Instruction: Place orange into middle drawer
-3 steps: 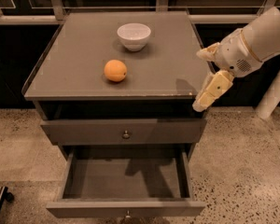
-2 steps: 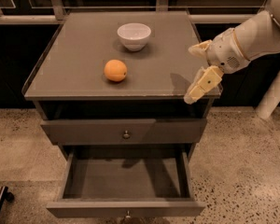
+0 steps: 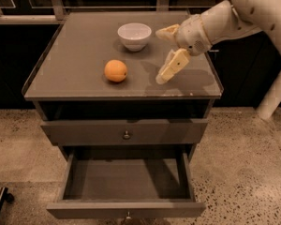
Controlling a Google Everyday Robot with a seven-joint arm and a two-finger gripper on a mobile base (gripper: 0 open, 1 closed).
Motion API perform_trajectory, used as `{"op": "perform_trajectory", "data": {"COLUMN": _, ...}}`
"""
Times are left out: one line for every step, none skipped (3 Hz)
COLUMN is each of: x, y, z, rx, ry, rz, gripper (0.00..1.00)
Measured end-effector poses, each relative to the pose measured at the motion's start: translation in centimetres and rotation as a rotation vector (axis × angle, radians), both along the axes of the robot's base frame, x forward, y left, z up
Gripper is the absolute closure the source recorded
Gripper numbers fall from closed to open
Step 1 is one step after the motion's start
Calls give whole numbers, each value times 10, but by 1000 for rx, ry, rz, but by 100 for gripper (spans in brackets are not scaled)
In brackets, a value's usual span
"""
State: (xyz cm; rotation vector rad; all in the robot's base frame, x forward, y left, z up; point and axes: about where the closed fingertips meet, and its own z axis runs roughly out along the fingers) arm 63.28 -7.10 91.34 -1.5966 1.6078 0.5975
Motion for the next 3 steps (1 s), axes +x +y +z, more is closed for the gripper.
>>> {"op": "perform_trajectory", "data": {"x": 12, "y": 37, "z": -13, "rx": 92, "ry": 27, "rz": 74, "gripper": 0}}
{"op": "perform_trajectory", "data": {"x": 18, "y": 69, "z": -37, "rx": 173, "ry": 90, "rz": 113, "gripper": 0}}
{"op": "perform_trajectory", "data": {"x": 24, "y": 95, "z": -50, "rx": 222, "ry": 128, "rz": 147, "gripper": 0}}
